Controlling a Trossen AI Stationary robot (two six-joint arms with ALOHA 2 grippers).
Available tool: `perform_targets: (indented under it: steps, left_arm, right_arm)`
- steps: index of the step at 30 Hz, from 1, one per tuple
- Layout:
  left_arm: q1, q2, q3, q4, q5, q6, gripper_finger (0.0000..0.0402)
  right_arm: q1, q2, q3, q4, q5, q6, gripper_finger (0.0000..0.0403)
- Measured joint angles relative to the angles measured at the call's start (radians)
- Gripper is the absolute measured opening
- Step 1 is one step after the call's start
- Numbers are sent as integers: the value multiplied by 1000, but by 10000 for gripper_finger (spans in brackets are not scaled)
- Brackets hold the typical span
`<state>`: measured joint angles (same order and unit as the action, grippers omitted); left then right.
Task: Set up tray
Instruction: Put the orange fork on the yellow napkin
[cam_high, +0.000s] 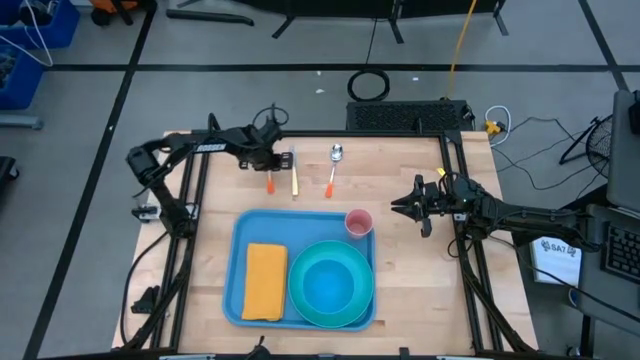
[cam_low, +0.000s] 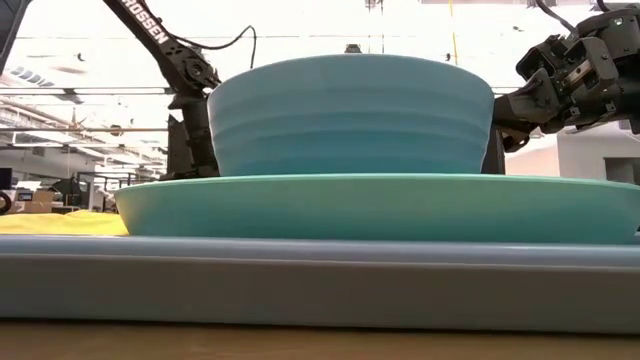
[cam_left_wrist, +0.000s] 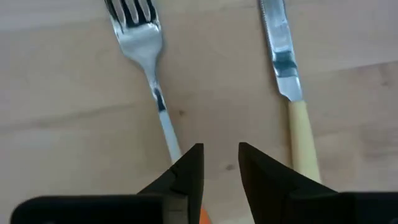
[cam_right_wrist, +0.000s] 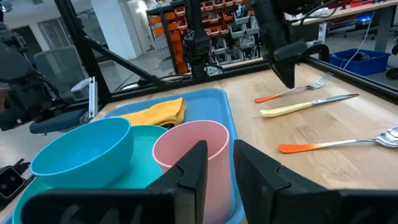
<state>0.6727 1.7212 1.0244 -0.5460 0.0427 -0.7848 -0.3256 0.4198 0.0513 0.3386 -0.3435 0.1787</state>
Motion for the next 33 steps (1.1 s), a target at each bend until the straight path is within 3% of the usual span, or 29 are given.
perform_targets:
  steps: [8,13,23,33]
  left_arm:
    - [0,13,74,-147,-37,39,102]
    - [1,13,85,-160,-124,32,102]
    - [12,16,73,-159,-131,-6,101]
    - [-11,125,75,-149,-119,-4,102]
  right_arm:
    - [0,0,0,-1,-1,-4,68]
    - [0,0,0,-1,-2,-5,68]
    - [0,0,0,-1,-2,0,68]
    - [0,0,0,-1,-3,11,68]
